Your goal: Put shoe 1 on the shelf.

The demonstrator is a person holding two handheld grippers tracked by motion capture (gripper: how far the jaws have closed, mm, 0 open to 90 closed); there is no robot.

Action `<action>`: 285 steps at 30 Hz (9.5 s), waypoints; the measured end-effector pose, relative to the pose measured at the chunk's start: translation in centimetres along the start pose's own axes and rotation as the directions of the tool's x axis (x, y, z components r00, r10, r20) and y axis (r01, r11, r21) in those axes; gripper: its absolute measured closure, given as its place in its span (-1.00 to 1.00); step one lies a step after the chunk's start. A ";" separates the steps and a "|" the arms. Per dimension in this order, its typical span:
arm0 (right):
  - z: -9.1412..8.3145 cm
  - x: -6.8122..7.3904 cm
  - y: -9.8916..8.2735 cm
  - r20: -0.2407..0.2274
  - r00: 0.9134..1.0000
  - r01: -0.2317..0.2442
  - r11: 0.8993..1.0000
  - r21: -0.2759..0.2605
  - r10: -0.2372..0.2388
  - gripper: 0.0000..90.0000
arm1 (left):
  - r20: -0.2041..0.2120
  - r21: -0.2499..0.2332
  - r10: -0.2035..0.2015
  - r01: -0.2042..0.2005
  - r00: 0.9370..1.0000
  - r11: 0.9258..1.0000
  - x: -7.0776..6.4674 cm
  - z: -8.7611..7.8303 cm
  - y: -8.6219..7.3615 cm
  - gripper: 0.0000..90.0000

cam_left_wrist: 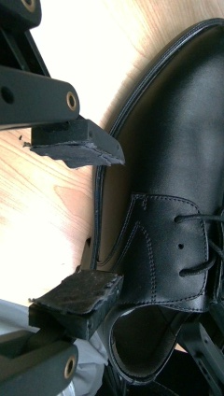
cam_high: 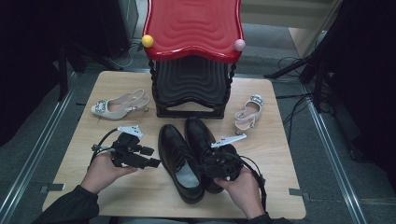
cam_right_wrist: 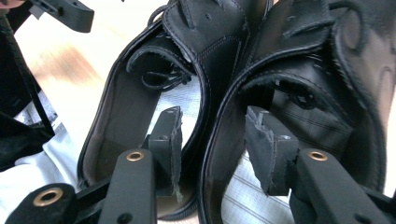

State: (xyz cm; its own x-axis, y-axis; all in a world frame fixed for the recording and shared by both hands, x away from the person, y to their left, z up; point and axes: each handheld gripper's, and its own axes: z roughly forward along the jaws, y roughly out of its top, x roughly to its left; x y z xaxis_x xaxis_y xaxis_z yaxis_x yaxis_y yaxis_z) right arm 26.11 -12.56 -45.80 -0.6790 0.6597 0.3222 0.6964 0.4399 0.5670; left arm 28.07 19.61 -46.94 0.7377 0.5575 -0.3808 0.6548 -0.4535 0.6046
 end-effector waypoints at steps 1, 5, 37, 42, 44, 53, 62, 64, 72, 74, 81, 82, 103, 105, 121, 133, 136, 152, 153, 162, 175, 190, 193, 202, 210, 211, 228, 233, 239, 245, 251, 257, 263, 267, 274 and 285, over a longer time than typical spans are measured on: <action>0.6 0.0 0.2 0.003 1.000 0.001 1.000 0.017 -0.001 0.27 | -0.001 -0.001 0.002 -0.002 1.000 1.000 0.0 0.0 0.0 -0.19; 1.8 0.1 0.7 0.014 1.000 -0.017 0.999 0.052 0.017 0.26 | 0.000 0.000 0.001 -0.001 1.000 1.000 0.1 0.0 0.1 -0.19; 4.1 -0.8 2.4 0.083 0.995 -0.075 0.981 0.179 0.061 0.81 | -0.039 -0.058 -0.044 0.042 0.998 0.997 1.0 -1.9 -0.9 -0.16; 3.4 -1.2 2.8 0.073 0.996 -0.071 0.978 0.196 0.058 0.84 | -0.045 -0.057 -0.044 0.042 0.998 0.998 1.2 -2.1 -1.2 -0.16; 2.8 -1.5 3.0 0.057 0.996 -0.081 0.979 0.189 0.072 0.85 | -0.048 -0.059 -0.049 0.046 0.998 0.997 1.2 -2.3 -1.4 -0.16; 0.2 -1.8 4.0 -0.087 0.990 -0.100 0.985 0.139 0.112 0.85 | -0.073 -0.076 -0.070 0.064 0.995 0.995 1.5 -3.5 -2.3 -0.16; -1.9 -1.6 4.8 -0.153 0.981 -0.107 0.990 0.096 0.121 0.85 | -0.096 -0.074 -0.059 0.052 0.994 0.996 1.6 -4.1 -2.9 -0.16; -3.0 -1.5 5.1 -0.173 0.978 -0.109 0.991 0.076 0.121 0.84 | -0.095 -0.076 -0.060 0.053 0.994 0.996 1.6 -4.1 -2.9 -0.16; -6.1 -1.5 6.6 -0.164 0.981 -0.100 0.995 0.015 0.101 0.84 | -0.091 -0.080 -0.052 0.045 0.995 0.996 1.4 -3.9 -2.7 -0.16; -6.9 -1.8 7.1 -0.161 0.981 -0.112 0.994 -0.006 0.110 0.84 | -0.091 -0.079 -0.051 0.044 0.995 0.996 1.4 -3.8 -2.7 -0.16; -7.8 -3.2 9.7 -0.131 0.978 -0.177 0.979 -0.098 0.164 0.84 | -0.083 -0.084 -0.027 0.020 0.996 0.996 1.1 -3.5 -2.2 -0.16; -7.8 -3.2 9.7 -0.131 0.978 -0.177 0.979 -0.098 0.164 0.84 | -0.083 -0.084 -0.027 0.020 0.996 0.996 1.1 -3.5 -2.2 -0.15; -4.6 -5.3 15.9 0.058 0.940 -0.296 0.886 -0.357 0.337 0.84 | -0.034 -0.067 0.007 -0.009 0.999 0.998 0.9 -2.3 -1.0 -0.15; -3.9 -5.3 16.2 0.079 0.934 -0.299 0.882 -0.366 0.349 0.84 | -0.033 -0.065 0.008 -0.010 0.999 0.998 0.9 -2.3 -1.0 -0.15; 1.4 -4.0 18.2 0.201 0.870 -0.327 0.832 -0.449 0.450 0.84 | -0.003 -0.054 0.015 -0.015 1.000 0.998 1.1 -1.9 -0.9 -0.15; 2.1 -3.9 19.2 0.158 0.850 -0.380 0.791 -0.479 0.503 0.77 | -0.003 -0.055 0.021 -0.021 1.000 0.998 0.9 -1.8 -0.7 -0.14; 2.3 -3.7 19.2 0.156 0.850 -0.382 0.794 -0.473 0.503 0.72 | -0.001 -0.058 0.018 -0.018 1.000 0.998 0.9 -1.8 -0.7 -0.14; 3.2 -4.2 19.1 0.105 0.915 -0.312 0.848 -0.429 0.390 0.36 | -0.002 -0.052 0.020 -0.020 1.000 0.998 0.7 -1.6 -0.7 -0.13; 3.0 -4.3 19.0 0.086 0.925 -0.301 0.850 -0.432 0.371 0.34 | -0.003 -0.054 0.020 -0.020 1.000 0.998 0.7 -1.7 -0.7 -0.13; 2.3 -3.7 18.1 0.091 0.949 -0.238 0.872 -0.428 0.303 0.33 | -0.004 -0.060 0.017 -0.017 1.000 0.998 0.7 -1.8 -0.6 -0.13; 0.5 -2.8 16.2 0.068 0.981 -0.146 0.923 -0.357 0.181 0.22 | 0.013 -0.075 0.012 -0.011 1.000 0.997 0.9 -2.7 0.6 -0.04; -2.9 -2.2 13.8 0.002 0.999 -0.051 0.941 -0.334 0.054 0.16 | 0.031 -0.105 0.077 -0.073 0.997 0.992 0.2 -6.3 7.2 0.74; -3.5 -2.0 12.7 -0.011 1.000 -0.031 0.946 -0.323 0.029 0.15 | 0.027 -0.111 0.098 -0.094 0.995 0.989 -0.1 -7.3 9.6 0.83; -3.9 -1.9 11.1 -0.032 0.999 -0.018 0.950 -0.312 0.008 0.16 | 0.017 -0.129 0.138 -0.134 0.990 0.983 -0.7 -9.1 14.7 1.00; -3.7 -2.1 10.3 -0.045 0.999 -0.011 0.955 -0.297 -0.003 0.19 | -0.033 -0.186 0.189 -0.192 0.981 0.964 -1.2 -11.3 19.7 1.00; -3.6 -2.1 10.2 -0.044 0.999 -0.010 0.955 -0.296 -0.003 0.19 | -0.043 -0.203 0.200 -0.204 0.979 0.958 -1.2 -11.7 20.5 1.00; -2.0 -3.2 9.7 -0.088 0.996 -0.049 0.960 -0.276 0.025 0.73 | -0.114 -0.207 0.239 -0.258 0.964 0.944 -0.4 -11.1 28.9 1.00; -0.9 -3.7 9.8 -0.094 0.995 -0.071 0.958 -0.279 0.046 0.95 | -0.128 -0.209 0.208 -0.231 0.970 0.950 0.6 -9.7 30.3 1.00; -0.5 -4.8 10.0 -0.073 0.994 -0.099 0.952 -0.290 0.081 0.97 | -0.149 -0.192 0.197 -0.224 0.969 0.955 1.5 -8.7 30.7 1.00; -0.4 -5.1 10.2 -0.062 0.996 -0.085 0.951 -0.298 0.069 1.00 | -0.147 -0.198 0.196 -0.223 0.970 0.954 1.8 -8.4 30.5 1.00; -0.6 -5.2 10.4 -0.058 0.996 -0.082 0.954 -0.288 0.068 1.00 | -0.142 -0.193 0.203 -0.228 0.969 0.954 1.8 -8.3 30.5 1.00; -0.9 -5.4 10.5 -0.051 0.996 -0.090 0.948 -0.304 0.079 1.00 | -0.144 -0.190 0.206 -0.231 0.968 0.954 1.8 -8.3 30.6 1.00; -1.2 -5.8 10.6 -0.043 0.995 -0.101 0.943 -0.318 0.092 1.00 | -0.134 -0.193 0.206 -0.230 0.969 0.954 1.7 -8.1 30.6 1.00; -1.4 -6.1 10.8 -0.033 0.994 -0.108 0.940 -0.325 0.104 1.00 | -0.135 -0.192 0.208 -0.231 0.969 0.954 1.7 -8.0 30.6 1.00; -1.5 -6.2 11.0 -0.029 0.994 -0.110 0.940 -0.324 0.106 1.00 | -0.133 -0.193 0.205 -0.228 0.970 0.954 1.7 -8.1 30.6 1.00; -2.0 -7.6 11.8 -0.007 0.988 -0.145 0.925 -0.351 0.152 1.00 | -0.133 -0.191 0.210 -0.233 0.969 0.954 1.8 -8.1 30.6 1.00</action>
State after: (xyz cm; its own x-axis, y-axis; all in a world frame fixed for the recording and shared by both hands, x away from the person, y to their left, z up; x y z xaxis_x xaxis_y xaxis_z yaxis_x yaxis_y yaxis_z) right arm 39.01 -13.65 -40.07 -0.5669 0.7147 0.4098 0.6607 0.0973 0.7443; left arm 48.11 12.33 -23.42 0.8302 0.5372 -0.1492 0.4215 -0.4295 0.7986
